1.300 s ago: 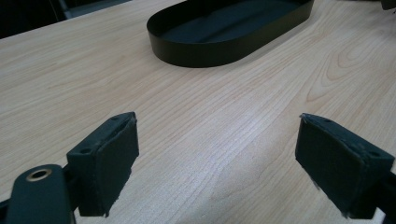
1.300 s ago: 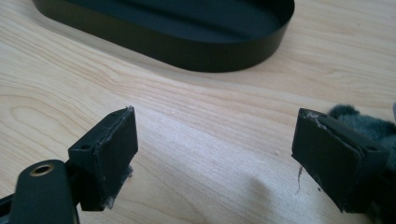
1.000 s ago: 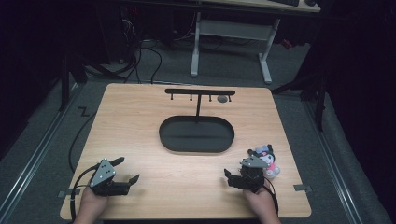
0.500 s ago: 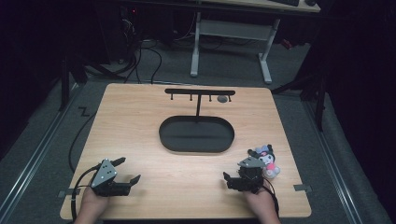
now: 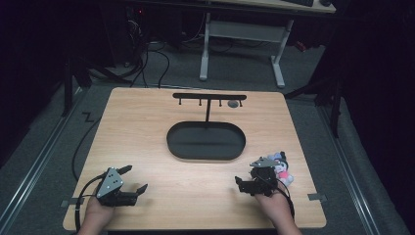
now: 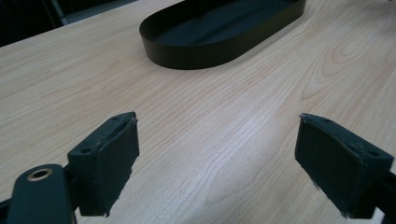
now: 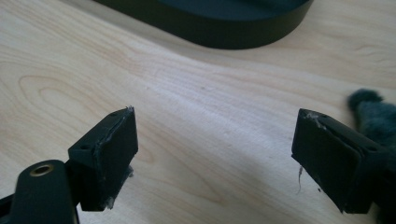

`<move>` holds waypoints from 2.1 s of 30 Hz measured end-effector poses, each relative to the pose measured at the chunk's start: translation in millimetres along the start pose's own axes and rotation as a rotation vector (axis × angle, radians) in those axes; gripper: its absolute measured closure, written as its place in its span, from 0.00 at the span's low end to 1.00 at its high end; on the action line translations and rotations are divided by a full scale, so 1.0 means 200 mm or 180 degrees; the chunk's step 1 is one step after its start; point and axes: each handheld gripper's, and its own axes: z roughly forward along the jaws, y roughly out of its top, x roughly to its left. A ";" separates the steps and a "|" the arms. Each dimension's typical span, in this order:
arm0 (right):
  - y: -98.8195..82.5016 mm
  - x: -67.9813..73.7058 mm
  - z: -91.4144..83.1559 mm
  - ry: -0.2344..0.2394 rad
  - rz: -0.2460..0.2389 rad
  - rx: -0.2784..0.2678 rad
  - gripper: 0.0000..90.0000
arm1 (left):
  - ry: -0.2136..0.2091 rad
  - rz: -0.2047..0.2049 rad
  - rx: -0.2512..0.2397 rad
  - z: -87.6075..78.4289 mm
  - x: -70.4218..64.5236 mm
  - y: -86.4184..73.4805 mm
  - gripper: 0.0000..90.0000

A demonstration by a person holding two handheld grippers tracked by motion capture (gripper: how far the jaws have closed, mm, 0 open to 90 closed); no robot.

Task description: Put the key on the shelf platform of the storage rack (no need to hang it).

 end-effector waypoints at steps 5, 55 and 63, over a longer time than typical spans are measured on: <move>0.02 0.00 0.03 0.0013 -0.0025 0.0161 0.16 | -0.0019 0.0019 -0.0038 0.01 -0.01 0.01 0.16; 0.10 0.03 -0.01 0.0131 -0.0164 0.1385 0.22 | -0.0080 0.0019 -0.0194 -0.02 -0.02 0.00 0.16; 0.06 0.03 -0.03 0.0324 -0.0285 0.1670 0.22 | -0.0088 0.0049 -0.0197 -0.03 -0.02 0.00 0.16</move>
